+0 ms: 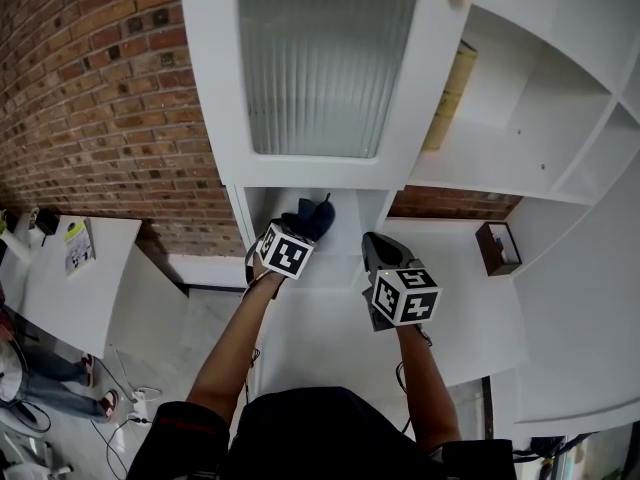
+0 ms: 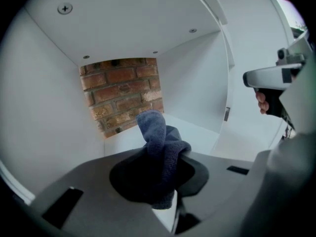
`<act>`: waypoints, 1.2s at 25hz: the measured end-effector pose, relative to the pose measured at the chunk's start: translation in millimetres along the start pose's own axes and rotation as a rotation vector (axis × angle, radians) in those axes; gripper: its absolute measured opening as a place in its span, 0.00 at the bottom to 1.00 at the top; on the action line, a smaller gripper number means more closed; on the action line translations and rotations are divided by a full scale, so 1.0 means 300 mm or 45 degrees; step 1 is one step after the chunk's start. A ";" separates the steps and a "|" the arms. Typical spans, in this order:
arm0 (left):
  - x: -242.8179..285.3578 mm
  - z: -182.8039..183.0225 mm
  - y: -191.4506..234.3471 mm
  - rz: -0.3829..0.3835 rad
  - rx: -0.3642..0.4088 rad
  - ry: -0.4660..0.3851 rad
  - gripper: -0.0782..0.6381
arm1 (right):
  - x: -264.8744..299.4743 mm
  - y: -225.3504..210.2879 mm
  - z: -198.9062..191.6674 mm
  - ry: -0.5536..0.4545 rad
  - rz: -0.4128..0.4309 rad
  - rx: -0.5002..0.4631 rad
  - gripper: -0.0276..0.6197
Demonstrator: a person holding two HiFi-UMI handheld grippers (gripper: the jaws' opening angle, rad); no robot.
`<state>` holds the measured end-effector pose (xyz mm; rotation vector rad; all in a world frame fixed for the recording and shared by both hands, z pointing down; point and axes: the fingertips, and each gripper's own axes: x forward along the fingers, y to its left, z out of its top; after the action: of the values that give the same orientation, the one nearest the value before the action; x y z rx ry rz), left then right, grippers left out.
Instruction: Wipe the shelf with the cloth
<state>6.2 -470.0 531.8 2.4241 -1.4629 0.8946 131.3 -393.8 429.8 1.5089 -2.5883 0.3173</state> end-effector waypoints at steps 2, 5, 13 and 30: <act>-0.031 0.012 -0.010 -0.002 -0.009 -0.036 0.21 | -0.015 0.007 0.004 -0.004 0.000 -0.007 0.07; -0.089 0.036 -0.024 -0.001 -0.027 -0.100 0.21 | -0.039 0.020 0.008 -0.010 -0.001 -0.019 0.07; -0.246 0.069 -0.062 0.021 -0.043 -0.238 0.21 | -0.101 0.057 0.005 -0.016 0.001 -0.041 0.07; -0.565 0.091 -0.058 -0.039 -0.187 -0.508 0.21 | -0.165 0.208 0.028 -0.010 -0.012 -0.087 0.07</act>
<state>-25.2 -346.4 415.3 2.6042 -1.5416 0.2895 101.2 -324.4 403.9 1.5023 -2.5693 0.2202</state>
